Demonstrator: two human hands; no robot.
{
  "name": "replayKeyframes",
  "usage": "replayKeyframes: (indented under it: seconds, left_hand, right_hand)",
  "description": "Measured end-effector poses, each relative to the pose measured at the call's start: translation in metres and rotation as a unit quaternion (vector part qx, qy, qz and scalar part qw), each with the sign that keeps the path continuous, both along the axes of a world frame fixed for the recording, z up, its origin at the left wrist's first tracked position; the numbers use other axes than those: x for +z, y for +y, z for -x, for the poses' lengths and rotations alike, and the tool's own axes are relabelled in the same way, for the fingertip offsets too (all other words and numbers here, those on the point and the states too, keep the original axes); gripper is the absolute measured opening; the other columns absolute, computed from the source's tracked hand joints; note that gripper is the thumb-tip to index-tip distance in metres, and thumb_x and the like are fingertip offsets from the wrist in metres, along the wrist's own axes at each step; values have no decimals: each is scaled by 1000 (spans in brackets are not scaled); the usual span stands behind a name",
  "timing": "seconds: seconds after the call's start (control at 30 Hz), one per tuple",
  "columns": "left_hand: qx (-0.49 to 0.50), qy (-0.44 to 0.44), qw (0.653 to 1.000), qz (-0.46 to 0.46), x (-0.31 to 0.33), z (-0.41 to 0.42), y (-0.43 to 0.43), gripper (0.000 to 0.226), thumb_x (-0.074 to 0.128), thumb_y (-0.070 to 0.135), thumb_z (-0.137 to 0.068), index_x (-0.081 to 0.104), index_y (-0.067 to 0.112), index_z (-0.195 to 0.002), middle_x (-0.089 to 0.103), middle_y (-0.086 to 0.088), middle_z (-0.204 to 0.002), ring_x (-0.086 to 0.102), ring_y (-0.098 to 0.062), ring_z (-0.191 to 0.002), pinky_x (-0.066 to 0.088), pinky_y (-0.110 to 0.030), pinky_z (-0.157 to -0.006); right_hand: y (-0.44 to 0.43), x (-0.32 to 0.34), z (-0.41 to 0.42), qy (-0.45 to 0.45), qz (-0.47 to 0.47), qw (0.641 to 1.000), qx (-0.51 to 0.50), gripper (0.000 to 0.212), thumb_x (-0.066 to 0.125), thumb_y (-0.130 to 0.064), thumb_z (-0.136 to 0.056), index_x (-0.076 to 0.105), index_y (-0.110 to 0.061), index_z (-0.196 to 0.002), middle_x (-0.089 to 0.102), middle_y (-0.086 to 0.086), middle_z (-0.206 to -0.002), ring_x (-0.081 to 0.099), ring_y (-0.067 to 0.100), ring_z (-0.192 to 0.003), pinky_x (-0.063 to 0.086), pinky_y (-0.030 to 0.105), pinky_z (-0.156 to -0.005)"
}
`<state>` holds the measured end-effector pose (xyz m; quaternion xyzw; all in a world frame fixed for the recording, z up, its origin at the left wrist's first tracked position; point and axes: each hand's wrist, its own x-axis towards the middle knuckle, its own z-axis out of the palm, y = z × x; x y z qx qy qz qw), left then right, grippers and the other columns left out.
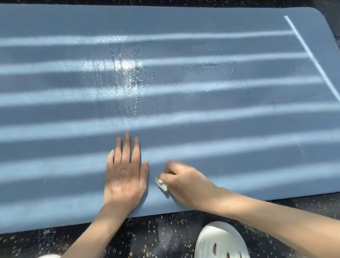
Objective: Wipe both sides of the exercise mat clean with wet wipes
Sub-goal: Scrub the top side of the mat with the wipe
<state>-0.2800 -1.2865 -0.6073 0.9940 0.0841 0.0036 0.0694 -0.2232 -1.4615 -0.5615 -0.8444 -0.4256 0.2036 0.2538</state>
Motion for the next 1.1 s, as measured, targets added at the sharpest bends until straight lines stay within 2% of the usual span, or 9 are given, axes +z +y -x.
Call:
replayKeyframes:
  seconds: [0.1,0.27,0.4,0.53,0.67,0.83,0.93,1.0,1.1]
  left_hand:
    - [0,2,1000,4,-1,3,0,63,32,32,-94,39,-3,-146,34,-27,-153,32,-43,-140,24,-49,-109]
    - [8,8,1000,15,2,2,-2,63,32,32,-94,40,-2,-146,35,-26,-153,31,-42,-140,23,-48,-110]
    - [7,1,1000,21,3,1,-2,62,33,32,-94,41,-3,-145,36,-26,-152,33,-42,-140,23,-47,-109]
    - [11,5,999,29,3,1,-2,61,32,32,-95,40,-1,-146,34,-24,-154,30,-41,-141,22,-46,-110]
    - [12,10,1000,25,3,0,-1,62,32,33,-95,38,0,-147,33,-24,-155,31,-41,-142,21,-46,-110]
    - [17,13,999,36,4,0,-2,62,32,33,-95,38,0,-147,33,-23,-155,29,-39,-142,21,-46,-111]
    - [15,10,999,35,4,0,-1,62,32,33,-95,37,0,-147,32,-23,-155,29,-39,-142,21,-46,-111]
    - [14,13,999,39,4,1,-1,62,32,33,-95,37,1,-148,32,-23,-156,29,-39,-143,21,-46,-112]
    - [16,10,999,42,5,0,-2,62,34,33,-94,39,0,-147,33,-23,-155,29,-39,-142,21,-46,-112]
  right_hand:
    - [0,-2,-7,-29,-17,997,-71,19,47,-15,-91,54,-11,-74,43,3,-78,42,20,-59,44,37,-52]
    - [-20,10,29,31,23,994,102,22,39,-16,-93,57,-5,-88,46,9,-86,40,24,-72,33,37,-58]
    - [-22,7,1,5,19,999,-40,16,41,-17,-86,52,-14,-75,44,3,-80,42,21,-64,42,35,-55]
    - [-46,13,19,73,55,983,160,11,47,-7,-86,57,-12,-87,41,2,-83,32,13,-67,26,31,-52]
    - [-41,5,-10,-9,36,999,-25,13,55,-12,-88,58,-19,-78,47,2,-80,45,17,-64,40,32,-55]
    - [-54,10,13,35,62,984,162,21,42,-9,-91,62,-7,-98,49,8,-87,44,20,-69,36,32,-53]
    - [-46,4,-14,-34,56,997,39,17,48,-8,-94,64,-6,-96,53,11,-90,53,28,-72,47,35,-62]
    - [-44,3,-13,-64,33,996,-50,17,50,-17,-93,59,-11,-81,49,-1,-78,48,18,-60,44,29,-55]
    - [-58,-1,17,-21,18,996,81,17,46,-25,-95,54,-17,-83,49,-10,-69,37,8,-57,34,30,-52]
